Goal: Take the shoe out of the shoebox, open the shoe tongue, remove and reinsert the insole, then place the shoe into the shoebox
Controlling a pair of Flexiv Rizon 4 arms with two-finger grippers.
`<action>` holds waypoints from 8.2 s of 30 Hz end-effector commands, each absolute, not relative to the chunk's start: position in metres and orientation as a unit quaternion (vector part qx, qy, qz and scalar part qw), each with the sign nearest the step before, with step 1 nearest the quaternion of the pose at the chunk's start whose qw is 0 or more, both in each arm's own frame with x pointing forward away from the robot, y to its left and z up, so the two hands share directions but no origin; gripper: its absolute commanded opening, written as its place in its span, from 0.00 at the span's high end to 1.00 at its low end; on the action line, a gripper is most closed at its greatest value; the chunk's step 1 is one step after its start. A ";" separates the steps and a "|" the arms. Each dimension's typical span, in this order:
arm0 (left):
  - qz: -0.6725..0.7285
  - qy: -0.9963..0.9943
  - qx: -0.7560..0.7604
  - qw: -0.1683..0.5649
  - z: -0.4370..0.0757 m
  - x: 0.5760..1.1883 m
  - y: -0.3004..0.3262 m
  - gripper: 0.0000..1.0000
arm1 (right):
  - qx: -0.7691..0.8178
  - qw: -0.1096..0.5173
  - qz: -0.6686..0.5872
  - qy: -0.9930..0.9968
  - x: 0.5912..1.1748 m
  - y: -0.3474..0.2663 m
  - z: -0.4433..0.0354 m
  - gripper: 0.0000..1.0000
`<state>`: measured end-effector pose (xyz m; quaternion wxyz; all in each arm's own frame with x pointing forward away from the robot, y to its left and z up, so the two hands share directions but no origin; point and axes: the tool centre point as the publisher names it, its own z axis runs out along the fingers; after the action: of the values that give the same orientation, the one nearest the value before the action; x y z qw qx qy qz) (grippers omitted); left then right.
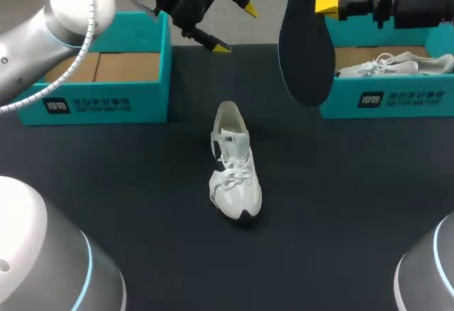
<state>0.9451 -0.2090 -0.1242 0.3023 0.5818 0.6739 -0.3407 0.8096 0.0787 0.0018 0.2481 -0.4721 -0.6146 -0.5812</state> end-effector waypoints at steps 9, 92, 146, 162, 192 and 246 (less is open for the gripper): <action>-0.374 0.613 0.571 0.397 -0.109 0.934 -0.211 0.00 | -0.533 0.330 -0.540 -0.562 0.885 0.074 -0.022 1.00; -0.478 0.487 0.514 0.520 -0.084 0.917 -0.228 1.00 | -0.582 0.421 -0.504 -0.480 0.933 0.123 -0.066 0.00; -0.475 0.510 0.508 0.506 -0.084 0.970 -0.249 1.00 | -0.566 0.397 -0.511 -0.511 0.902 0.074 -0.052 0.00; -0.475 0.510 0.508 0.506 -0.084 0.970 -0.249 1.00 | -0.566 0.397 -0.511 -0.511 0.902 0.074 -0.052 0.00; -0.475 0.510 0.508 0.506 -0.084 0.970 -0.249 1.00 | -0.577 0.382 -0.501 -0.520 0.878 0.018 -0.066 0.00; -0.690 0.715 -0.093 -0.059 -0.074 0.922 -0.213 1.00 | -0.577 0.382 -0.501 -0.520 0.878 0.018 -0.066 0.00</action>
<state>0.9191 -0.2192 -0.0774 0.1068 0.0819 0.6911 -0.7101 0.8781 0.0177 -0.0664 0.3829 -0.5752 -0.5201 -0.5020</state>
